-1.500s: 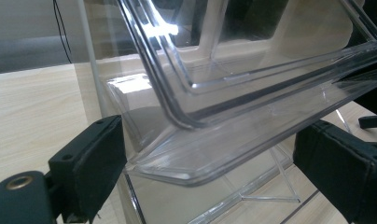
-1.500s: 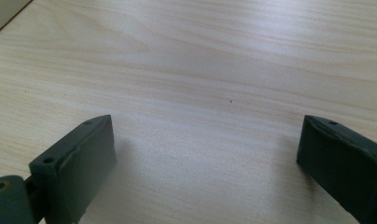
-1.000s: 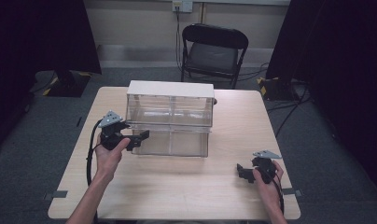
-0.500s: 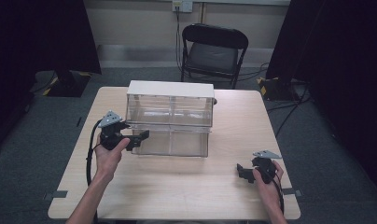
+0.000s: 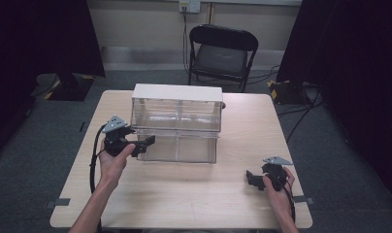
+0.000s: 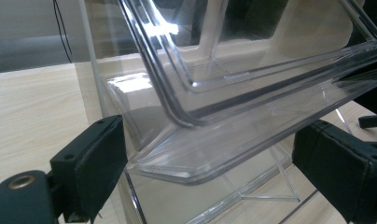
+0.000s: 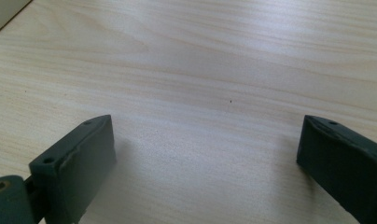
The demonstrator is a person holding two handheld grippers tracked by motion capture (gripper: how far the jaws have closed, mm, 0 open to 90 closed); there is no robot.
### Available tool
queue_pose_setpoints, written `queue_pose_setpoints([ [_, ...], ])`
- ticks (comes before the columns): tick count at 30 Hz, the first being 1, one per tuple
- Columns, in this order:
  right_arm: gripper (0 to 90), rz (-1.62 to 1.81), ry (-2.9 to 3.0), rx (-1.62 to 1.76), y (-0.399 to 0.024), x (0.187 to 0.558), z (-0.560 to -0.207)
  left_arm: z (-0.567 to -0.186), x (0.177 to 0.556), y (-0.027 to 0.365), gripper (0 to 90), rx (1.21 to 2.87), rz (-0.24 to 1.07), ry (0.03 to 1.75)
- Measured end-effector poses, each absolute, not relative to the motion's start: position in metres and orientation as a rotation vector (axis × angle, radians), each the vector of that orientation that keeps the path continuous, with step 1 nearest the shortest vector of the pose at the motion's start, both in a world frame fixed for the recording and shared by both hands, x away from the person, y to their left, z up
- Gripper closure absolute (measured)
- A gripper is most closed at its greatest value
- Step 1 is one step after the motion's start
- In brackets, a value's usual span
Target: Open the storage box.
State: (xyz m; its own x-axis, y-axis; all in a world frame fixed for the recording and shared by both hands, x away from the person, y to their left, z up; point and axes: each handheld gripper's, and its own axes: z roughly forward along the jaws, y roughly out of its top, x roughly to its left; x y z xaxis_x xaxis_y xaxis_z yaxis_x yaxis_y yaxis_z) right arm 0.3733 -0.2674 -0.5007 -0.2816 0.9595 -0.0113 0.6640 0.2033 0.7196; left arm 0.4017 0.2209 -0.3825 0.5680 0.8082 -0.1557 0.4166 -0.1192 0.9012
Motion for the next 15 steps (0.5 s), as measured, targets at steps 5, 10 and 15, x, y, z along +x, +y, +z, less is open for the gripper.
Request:
queue_pose_setpoints([
  [5, 3.6, 0.848, 2.02, 1.507, -0.2673, 0.3733, -0.5007, -0.3826, 0.4017, 0.2203, 9.9, 1.734, 0.46, 1.021],
  [10, 3.6, 0.849, 2.022, 1.506, -0.2674, 0.3733, -0.5007, -0.3826, 0.4018, 0.2202, 9.8, 1.734, 0.461, 1.022],
  [15, 3.6, 0.849, 2.022, 1.506, -0.2674, 0.3733, -0.5007, -0.3826, 0.4017, 0.2196, 9.8, 1.727, 0.458, 1.026],
])
